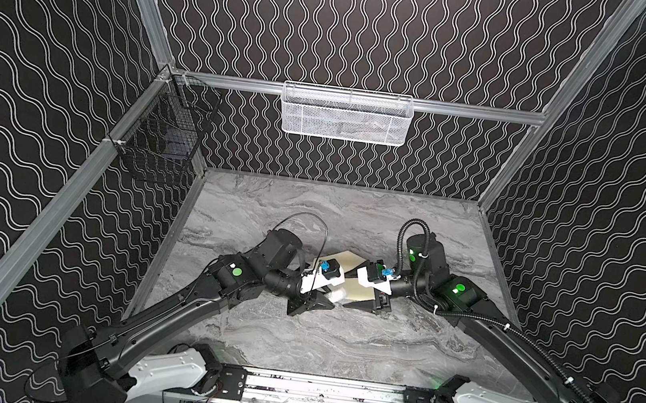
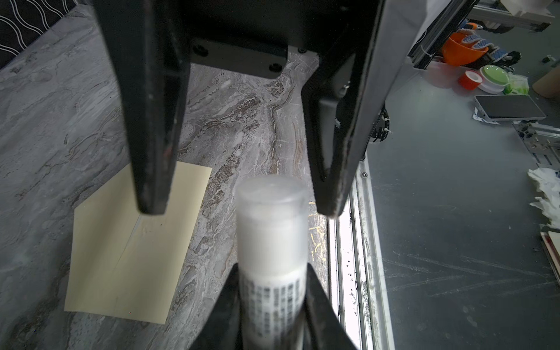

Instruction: Place the letter into the envelope and seal it

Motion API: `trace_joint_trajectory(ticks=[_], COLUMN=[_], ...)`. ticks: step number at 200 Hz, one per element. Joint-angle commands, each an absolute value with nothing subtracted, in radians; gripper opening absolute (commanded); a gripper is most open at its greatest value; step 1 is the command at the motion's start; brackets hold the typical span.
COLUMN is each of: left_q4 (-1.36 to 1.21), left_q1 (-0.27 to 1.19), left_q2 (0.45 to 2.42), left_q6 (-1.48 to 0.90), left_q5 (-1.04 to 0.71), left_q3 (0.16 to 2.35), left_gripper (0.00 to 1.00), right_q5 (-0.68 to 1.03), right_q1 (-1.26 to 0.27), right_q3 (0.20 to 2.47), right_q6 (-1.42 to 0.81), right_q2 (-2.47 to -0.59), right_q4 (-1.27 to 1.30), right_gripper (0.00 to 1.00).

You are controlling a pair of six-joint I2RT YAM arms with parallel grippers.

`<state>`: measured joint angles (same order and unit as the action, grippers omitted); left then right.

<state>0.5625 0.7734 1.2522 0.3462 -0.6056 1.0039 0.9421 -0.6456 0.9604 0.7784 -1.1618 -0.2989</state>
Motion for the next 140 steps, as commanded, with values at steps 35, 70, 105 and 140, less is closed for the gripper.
trace_joint_trajectory(ticks=[35,70,105,140], left_q4=[0.522,0.522,0.523,0.513], left_q1=[0.775,0.775,0.775,0.775], left_q2=[1.245,1.248,1.255,1.254], left_q6=[0.357,0.357,0.355,0.351], left_q5=[-0.627,-0.624,-0.618,-0.617], left_q3=[1.002,0.999,1.006,1.006], left_gripper=[0.00,0.00,0.00,0.00], right_q5=[1.009,1.015,1.022,1.029], right_q1=[-0.646,-0.646,-0.646,-0.646], right_q3=[0.982,0.966,0.988,0.991], right_q6=[0.767,0.748,0.760,0.747], right_q2=[-1.184,-1.175,-1.189,-1.193], right_q4=[-0.301,-0.290,-0.330,-0.340], right_gripper=[0.53,0.47,0.37,0.30])
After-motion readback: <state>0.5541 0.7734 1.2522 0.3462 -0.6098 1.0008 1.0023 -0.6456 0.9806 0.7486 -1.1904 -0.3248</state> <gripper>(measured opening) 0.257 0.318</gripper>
